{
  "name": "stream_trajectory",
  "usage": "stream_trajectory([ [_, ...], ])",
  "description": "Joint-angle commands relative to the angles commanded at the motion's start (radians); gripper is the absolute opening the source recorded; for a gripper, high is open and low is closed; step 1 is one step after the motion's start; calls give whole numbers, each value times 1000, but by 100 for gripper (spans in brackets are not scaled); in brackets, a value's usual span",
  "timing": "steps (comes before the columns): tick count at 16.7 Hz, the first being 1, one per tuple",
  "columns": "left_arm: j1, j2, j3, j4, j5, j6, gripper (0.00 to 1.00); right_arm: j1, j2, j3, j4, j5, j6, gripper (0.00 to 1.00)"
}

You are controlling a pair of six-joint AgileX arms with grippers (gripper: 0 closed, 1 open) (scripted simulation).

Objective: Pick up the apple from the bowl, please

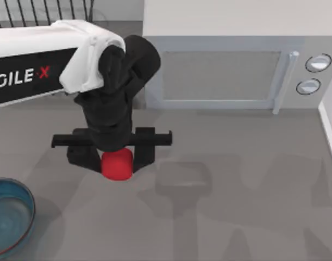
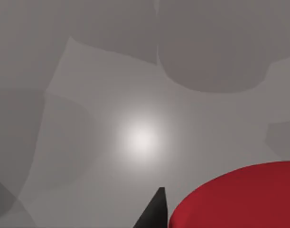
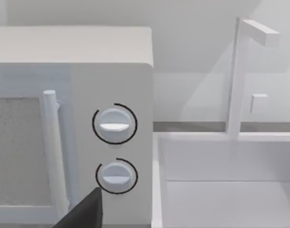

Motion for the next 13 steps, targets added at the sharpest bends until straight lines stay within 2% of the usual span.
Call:
stream_trajectory([
  [6,0,12,-52,54,0,0,0,0,0,0,0,0,0,100],
  [13,0,12,-52,54,0,0,53,0,0,0,0,0,0,100],
])
